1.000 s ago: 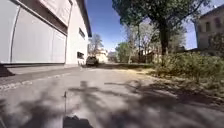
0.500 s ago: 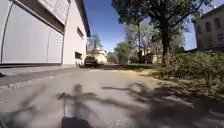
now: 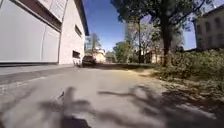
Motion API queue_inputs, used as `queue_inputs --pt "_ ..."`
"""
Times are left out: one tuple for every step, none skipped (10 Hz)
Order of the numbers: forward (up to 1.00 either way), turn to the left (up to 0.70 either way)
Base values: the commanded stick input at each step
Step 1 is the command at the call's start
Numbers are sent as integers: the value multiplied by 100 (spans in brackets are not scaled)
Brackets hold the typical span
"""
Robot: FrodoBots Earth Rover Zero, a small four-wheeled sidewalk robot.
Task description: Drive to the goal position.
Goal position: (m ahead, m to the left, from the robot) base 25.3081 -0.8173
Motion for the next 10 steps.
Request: queue_inputs --pt "100 0" --pt "100 4" --pt "100 38" --pt "100 39" --pt "100 0" --pt "100 0" --pt "100 0" --pt "100 2" --pt "100 34" --pt "100 0"
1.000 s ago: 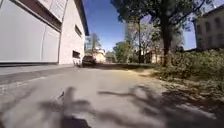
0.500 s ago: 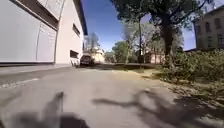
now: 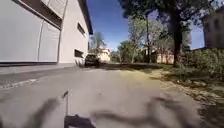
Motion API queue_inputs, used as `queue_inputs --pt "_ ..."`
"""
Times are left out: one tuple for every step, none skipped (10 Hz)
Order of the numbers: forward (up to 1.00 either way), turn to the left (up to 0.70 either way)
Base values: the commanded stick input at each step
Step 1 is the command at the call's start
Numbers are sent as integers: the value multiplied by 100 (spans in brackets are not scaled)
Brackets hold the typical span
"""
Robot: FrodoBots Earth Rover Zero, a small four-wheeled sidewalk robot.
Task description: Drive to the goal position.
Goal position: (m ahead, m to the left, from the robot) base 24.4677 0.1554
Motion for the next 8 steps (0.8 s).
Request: queue_inputs --pt "100 0" --pt "100 0" --pt "100 0" --pt "100 0" --pt "100 0" --pt "100 0" --pt "100 0" --pt "100 0"
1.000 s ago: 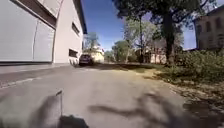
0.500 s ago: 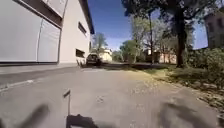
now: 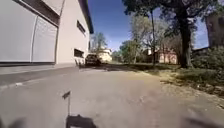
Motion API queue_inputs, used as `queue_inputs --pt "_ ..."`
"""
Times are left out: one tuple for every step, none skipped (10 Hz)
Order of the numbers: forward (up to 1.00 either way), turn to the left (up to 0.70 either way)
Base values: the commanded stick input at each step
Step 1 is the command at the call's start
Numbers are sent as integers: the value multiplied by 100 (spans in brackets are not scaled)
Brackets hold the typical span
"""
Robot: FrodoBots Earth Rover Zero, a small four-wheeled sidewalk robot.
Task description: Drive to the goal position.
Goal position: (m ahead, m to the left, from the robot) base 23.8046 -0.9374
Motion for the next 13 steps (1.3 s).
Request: queue_inputs --pt "100 0" --pt "100 0" --pt "100 0" --pt "100 0" --pt "100 0" --pt "100 0" --pt "100 0" --pt "100 0" --pt "100 0" --pt "100 0" --pt "100 0" --pt "100 0" --pt "100 0"
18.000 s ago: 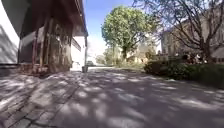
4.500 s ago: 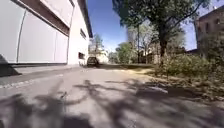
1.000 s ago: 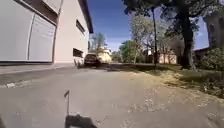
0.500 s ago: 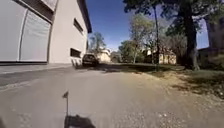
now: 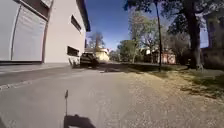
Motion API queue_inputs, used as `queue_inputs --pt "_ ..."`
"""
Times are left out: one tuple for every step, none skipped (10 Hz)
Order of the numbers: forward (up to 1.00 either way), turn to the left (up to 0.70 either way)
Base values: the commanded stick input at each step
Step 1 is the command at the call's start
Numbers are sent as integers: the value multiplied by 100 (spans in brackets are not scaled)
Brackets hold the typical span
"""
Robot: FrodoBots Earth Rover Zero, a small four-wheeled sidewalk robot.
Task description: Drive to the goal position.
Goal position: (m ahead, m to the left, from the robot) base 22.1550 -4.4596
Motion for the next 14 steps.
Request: queue_inputs --pt "100 0" --pt "100 0" --pt "100 0" --pt "100 0" --pt "100 0" --pt "100 0" --pt "100 0" --pt "100 0" --pt "100 0" --pt "100 0" --pt "100 0" --pt "100 1" --pt "100 24" --pt "100 18"
